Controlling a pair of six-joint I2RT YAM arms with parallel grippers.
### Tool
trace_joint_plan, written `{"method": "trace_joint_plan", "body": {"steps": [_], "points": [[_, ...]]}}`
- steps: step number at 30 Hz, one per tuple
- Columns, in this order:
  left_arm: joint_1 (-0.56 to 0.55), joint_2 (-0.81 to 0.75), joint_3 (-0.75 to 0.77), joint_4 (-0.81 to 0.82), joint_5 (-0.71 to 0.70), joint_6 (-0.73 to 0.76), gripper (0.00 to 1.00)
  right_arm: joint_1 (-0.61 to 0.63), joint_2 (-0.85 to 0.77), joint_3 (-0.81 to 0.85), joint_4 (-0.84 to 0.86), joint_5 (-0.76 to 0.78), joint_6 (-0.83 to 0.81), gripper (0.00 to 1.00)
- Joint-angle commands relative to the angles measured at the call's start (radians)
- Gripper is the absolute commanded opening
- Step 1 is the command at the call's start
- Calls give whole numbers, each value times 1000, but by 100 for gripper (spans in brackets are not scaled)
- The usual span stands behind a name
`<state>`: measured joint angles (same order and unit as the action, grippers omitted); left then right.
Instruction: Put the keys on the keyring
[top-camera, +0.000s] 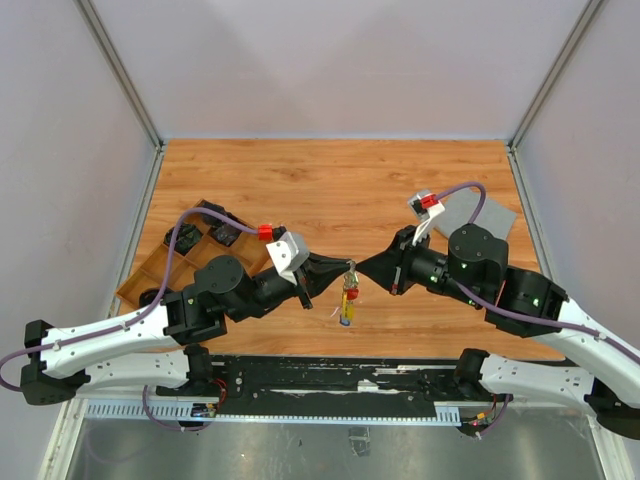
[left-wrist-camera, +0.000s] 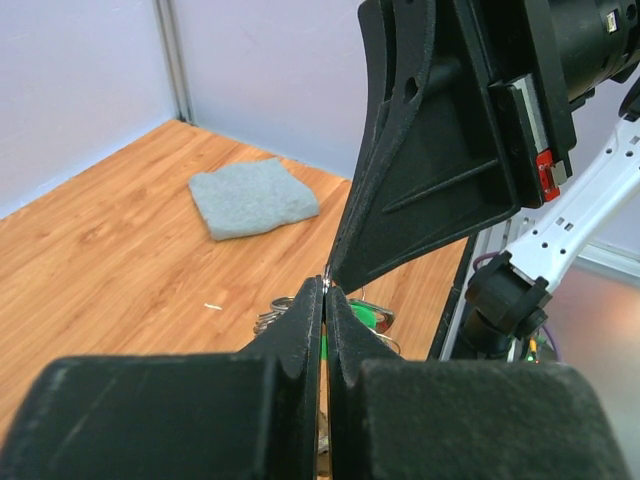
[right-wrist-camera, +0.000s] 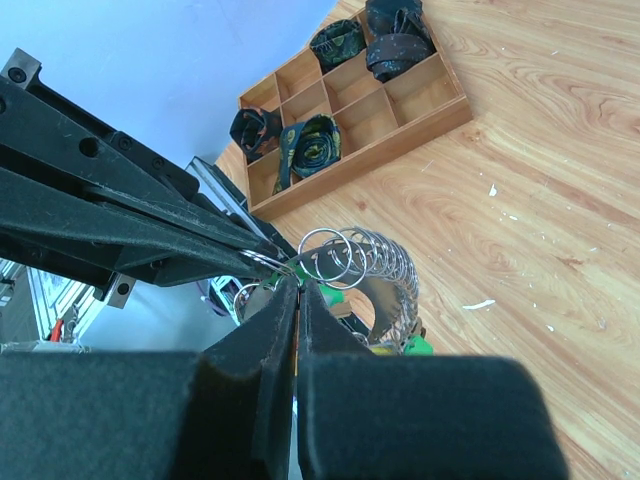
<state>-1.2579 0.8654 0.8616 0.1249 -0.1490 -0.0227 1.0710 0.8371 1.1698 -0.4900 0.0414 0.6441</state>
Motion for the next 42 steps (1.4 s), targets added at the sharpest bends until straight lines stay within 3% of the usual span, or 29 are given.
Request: {"method": "trace_joint_plan", "body": {"steps": [1, 3, 7, 13, 20, 24, 28, 34, 42], "points": [[3, -25, 6, 85, -1, 9, 1, 0, -5, -4, -7, -8, -15, 1], [3, -25, 5, 85, -1, 9, 1, 0, -21, 1, -5, 10, -36, 7], [2, -30, 4, 85, 0, 9, 1, 0, -82, -20, 48, 38, -97, 32], [3, -40, -4, 98, 19, 1, 1, 0, -137, -53, 129, -4, -253, 35], [3, -61, -31, 166, 133, -15, 1, 0, -115, -88, 221, -237, -518, 42], [3, -78, -59, 215, 215, -21, 0, 0, -156, -152, 324, -330, -607, 51], [3, -81, -64, 228, 263, -22, 1, 0, -213, -238, 448, -375, -615, 51], [3, -75, -61, 237, 305, -19, 1, 0, -239, -267, 501, -446, -625, 49], [3, -72, -47, 236, 326, -17, 0, 0, -225, -243, 458, -506, -626, 32]]}}
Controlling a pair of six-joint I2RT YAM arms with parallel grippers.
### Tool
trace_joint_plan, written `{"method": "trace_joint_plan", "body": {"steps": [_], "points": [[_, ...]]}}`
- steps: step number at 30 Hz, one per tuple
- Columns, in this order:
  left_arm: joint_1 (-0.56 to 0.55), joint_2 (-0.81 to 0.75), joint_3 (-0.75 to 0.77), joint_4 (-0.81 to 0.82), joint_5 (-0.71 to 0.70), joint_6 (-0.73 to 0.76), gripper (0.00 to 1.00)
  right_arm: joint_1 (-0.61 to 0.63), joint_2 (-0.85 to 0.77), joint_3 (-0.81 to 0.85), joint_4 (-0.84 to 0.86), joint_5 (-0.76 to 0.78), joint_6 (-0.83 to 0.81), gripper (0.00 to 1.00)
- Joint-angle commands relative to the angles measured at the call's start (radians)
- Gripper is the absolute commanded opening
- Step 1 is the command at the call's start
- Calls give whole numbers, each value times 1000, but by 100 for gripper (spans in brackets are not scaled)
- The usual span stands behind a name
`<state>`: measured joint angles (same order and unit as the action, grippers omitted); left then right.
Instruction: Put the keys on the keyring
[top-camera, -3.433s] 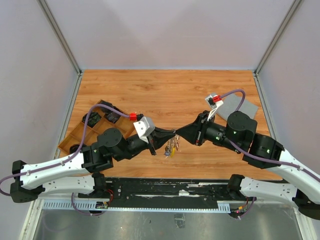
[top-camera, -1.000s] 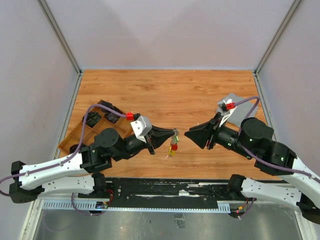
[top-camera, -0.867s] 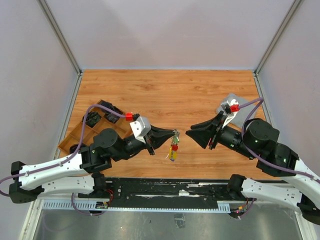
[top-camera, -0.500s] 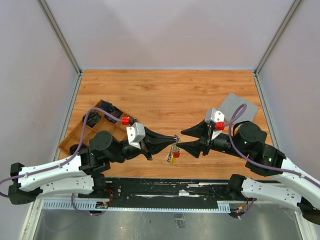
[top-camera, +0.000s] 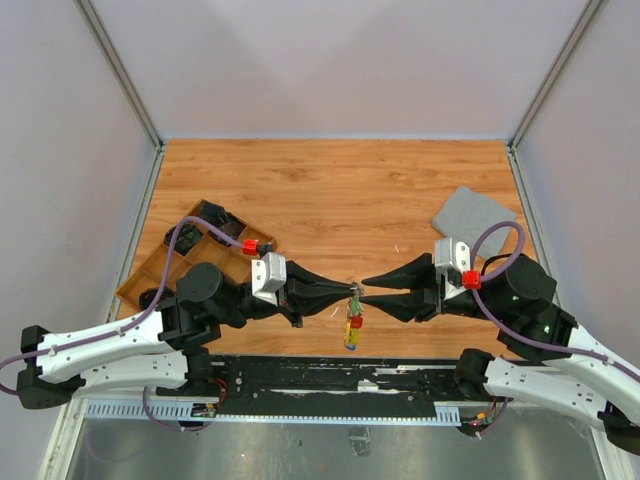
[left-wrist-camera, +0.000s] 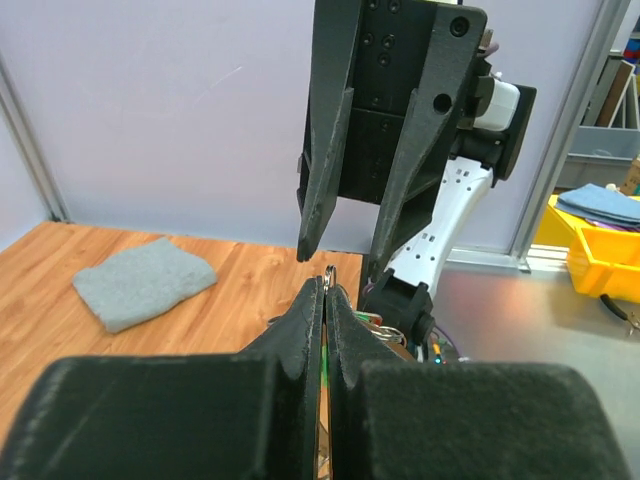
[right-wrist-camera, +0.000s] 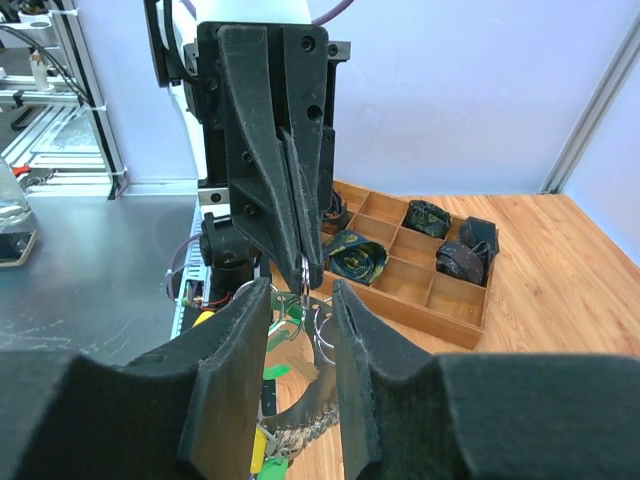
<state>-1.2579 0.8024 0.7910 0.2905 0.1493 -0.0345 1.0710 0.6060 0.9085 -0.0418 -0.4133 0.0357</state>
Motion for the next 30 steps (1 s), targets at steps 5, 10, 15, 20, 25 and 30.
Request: {"method": "trace_joint_plan", "body": {"steps": [5, 10, 15, 20, 25, 30], "points": [[3, -3, 27, 73, 39, -4, 0, 0, 17, 28, -27, -56, -20, 32], [3, -5, 27, 79, 42, -3, 0, 0, 16, 19, -26, -53, -18, 30], [3, -3, 25, 82, 45, -2, 1, 0, 24, 21, -25, -56, -11, 23], [3, -5, 25, 80, 50, -1, 1, 0, 40, 27, -21, -68, -3, 16], [3, -11, 24, 77, 50, -2, 0, 0, 60, 61, -68, -68, -10, 2], [3, -11, 32, 50, 47, 2, 16, 0, 104, 206, -287, -26, -82, 1]]}}
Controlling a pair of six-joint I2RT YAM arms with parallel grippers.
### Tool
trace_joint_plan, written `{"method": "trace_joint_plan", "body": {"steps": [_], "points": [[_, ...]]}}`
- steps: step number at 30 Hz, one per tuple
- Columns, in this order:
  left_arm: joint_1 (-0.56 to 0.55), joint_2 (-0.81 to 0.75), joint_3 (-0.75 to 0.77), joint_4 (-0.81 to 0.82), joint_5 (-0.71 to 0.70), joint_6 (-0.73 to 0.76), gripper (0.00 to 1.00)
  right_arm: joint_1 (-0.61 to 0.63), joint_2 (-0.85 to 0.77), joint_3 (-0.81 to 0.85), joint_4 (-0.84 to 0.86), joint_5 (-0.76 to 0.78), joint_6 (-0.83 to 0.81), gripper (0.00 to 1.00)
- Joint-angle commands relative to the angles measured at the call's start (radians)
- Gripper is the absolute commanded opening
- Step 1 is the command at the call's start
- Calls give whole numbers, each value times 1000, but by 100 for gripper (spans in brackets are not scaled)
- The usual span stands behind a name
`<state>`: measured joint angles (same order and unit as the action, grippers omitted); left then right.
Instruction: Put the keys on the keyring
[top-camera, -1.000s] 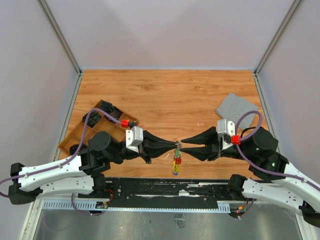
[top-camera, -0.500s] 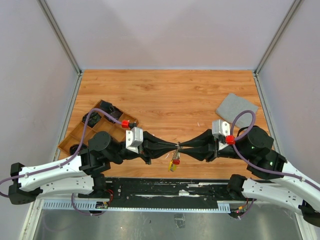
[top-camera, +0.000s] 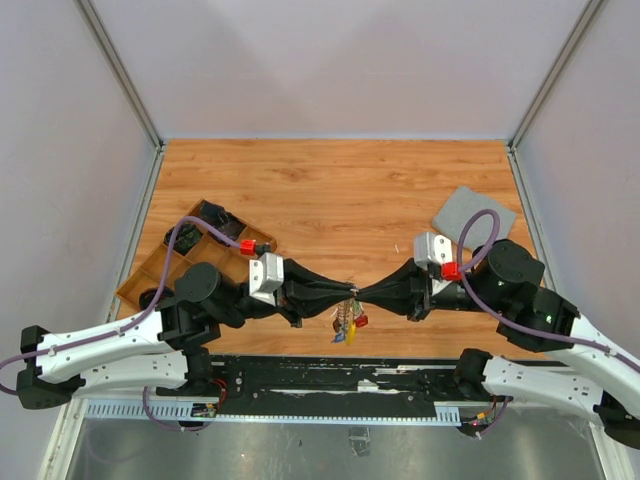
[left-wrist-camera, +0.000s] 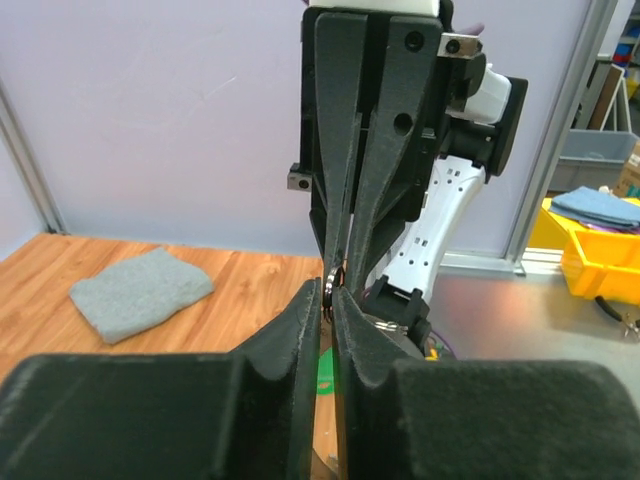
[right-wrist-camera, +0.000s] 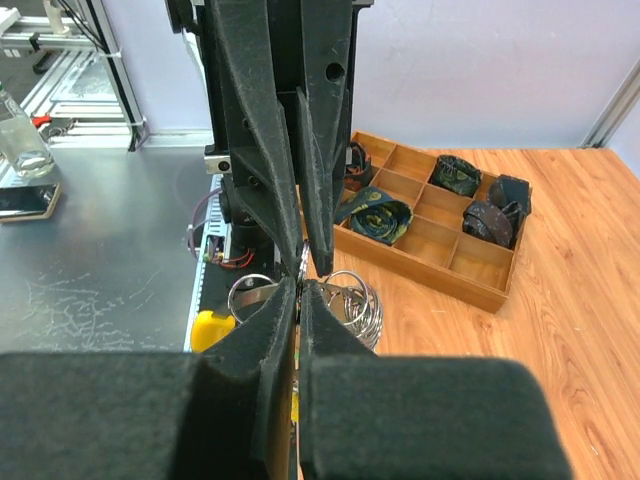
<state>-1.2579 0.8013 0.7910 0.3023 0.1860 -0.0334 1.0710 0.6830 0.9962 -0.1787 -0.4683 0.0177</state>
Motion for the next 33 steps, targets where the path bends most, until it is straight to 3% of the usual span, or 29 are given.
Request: {"method": "trace_joint_plan", "body": {"steps": [1, 7, 14, 21, 33], "points": [[3, -11, 36, 27, 9, 5, 20, 0, 42, 151, -208, 34, -88, 1], [3, -1, 68, -71, -19, 31, 33, 0, 191, 389, -633, 104, -231, 1], [3, 27, 90, -165, -73, 65, 36, 15, 366, 629, -976, 199, -328, 1], [2, 102, 136, -247, -85, 109, 40, 44, 446, 711, -1079, 242, -351, 1], [3, 187, 177, -255, -71, 123, 43, 91, 456, 723, -1048, 229, -349, 1]]}}
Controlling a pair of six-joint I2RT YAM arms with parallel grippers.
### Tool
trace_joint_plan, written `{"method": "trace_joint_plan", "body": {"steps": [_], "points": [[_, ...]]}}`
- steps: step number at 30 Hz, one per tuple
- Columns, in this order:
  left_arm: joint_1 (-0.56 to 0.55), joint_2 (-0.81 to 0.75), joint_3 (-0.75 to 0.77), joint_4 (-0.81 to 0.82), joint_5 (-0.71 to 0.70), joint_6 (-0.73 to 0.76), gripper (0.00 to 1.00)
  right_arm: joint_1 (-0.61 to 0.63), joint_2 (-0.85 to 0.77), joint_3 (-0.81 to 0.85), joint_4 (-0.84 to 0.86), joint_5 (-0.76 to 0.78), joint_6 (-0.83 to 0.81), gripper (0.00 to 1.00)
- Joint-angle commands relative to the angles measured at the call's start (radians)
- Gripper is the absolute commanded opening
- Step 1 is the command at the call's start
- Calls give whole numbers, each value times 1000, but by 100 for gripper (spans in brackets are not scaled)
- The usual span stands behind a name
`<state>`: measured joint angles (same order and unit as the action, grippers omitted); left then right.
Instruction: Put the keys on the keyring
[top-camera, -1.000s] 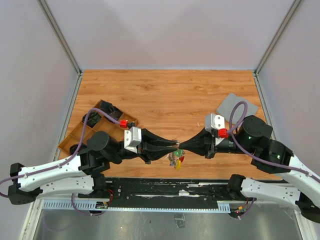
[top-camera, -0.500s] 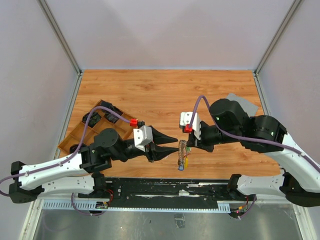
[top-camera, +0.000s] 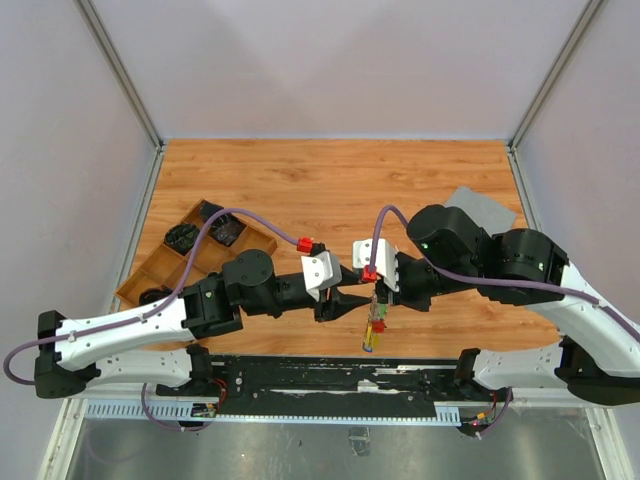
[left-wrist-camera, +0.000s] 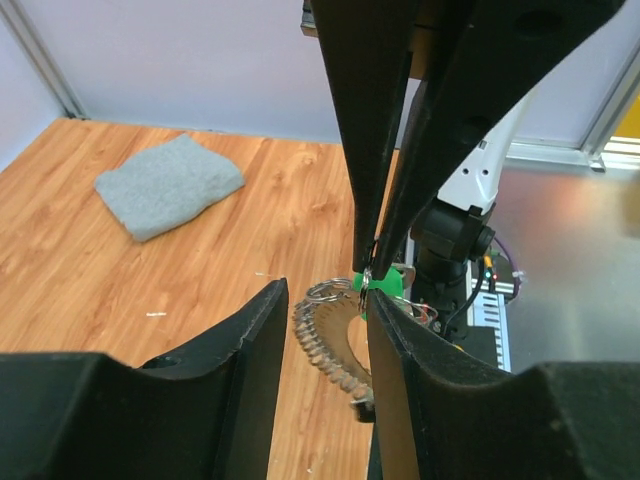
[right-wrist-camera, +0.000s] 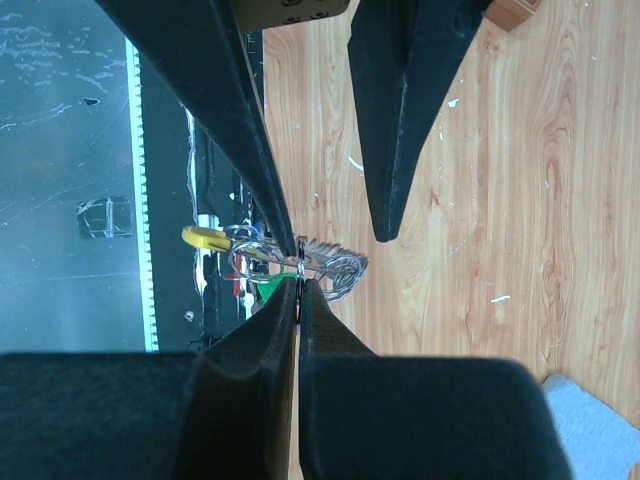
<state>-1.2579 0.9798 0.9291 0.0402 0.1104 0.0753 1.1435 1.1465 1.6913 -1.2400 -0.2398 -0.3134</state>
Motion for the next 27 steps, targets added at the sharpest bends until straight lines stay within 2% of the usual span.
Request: {"method": "trace_joint_plan", "body": {"steps": [1, 10, 17, 20, 22, 24, 27], "points": [[3, 12, 41, 7, 9, 15, 43, 19, -8, 28, 19, -2, -19, 1], [3, 27, 49, 11, 66, 23, 36, 22, -18, 16, 55, 12, -14, 1], [3, 35, 53, 0, 81, 29, 19, 22, -27, 4, 83, 9, -9, 1], [3, 37, 57, -5, 84, 29, 2, 22, -27, -2, 95, 8, -5, 1], [3, 36, 58, -6, 82, 30, 1, 22, -33, -9, 117, 22, 10, 1], [3, 29, 54, -3, 65, 23, 0, 22, -50, -21, 155, 57, 33, 6], [3, 13, 36, 16, 11, 5, 0, 22, -94, -60, 247, 120, 93, 26]]}}
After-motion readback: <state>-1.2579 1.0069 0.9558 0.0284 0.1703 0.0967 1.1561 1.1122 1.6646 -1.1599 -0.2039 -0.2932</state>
